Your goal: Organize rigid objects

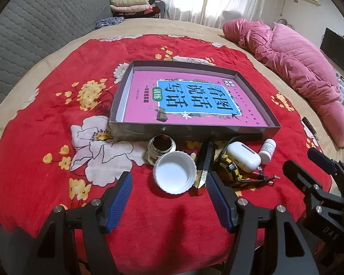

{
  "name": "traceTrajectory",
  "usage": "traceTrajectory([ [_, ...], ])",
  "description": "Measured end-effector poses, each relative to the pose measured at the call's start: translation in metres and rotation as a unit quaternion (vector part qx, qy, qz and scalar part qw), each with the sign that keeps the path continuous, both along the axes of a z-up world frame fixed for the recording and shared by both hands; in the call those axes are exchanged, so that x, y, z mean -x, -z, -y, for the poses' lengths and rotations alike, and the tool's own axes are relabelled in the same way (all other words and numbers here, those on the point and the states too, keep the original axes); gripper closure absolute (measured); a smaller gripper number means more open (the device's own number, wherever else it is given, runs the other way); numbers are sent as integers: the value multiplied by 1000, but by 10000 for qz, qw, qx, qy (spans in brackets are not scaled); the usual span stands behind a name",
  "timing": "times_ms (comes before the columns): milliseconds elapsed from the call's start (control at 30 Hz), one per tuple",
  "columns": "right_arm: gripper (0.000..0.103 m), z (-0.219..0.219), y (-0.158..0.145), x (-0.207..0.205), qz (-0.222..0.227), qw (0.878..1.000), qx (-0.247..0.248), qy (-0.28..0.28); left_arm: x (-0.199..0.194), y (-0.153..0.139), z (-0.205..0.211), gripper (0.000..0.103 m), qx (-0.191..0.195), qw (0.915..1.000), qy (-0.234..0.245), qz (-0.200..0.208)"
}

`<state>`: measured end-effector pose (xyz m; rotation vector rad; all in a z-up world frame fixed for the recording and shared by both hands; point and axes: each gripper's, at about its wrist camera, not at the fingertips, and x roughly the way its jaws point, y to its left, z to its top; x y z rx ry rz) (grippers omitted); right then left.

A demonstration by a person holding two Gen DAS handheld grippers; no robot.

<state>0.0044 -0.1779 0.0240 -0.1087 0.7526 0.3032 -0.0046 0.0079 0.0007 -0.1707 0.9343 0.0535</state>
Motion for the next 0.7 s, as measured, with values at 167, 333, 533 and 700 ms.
traceTrajectory([
  [167, 22, 2, 2, 0, -16, 10000, -40, 19, 0, 3, -5, 37, 44, 9999, -58, -72],
  [333, 22, 3, 2, 0, -27, 10000, -53, 24, -1, 5, -3, 37, 69, 9999, -12, -126],
  [533, 22, 5, 4, -3, -68, 9999, -113, 59, -6, 8, 0, 37, 54, 9999, -36, -136],
  [700, 22, 7, 8, -6, -117, 9998, -166, 79, -15, 11, 2, 37, 131, 9997, -100, -164],
])
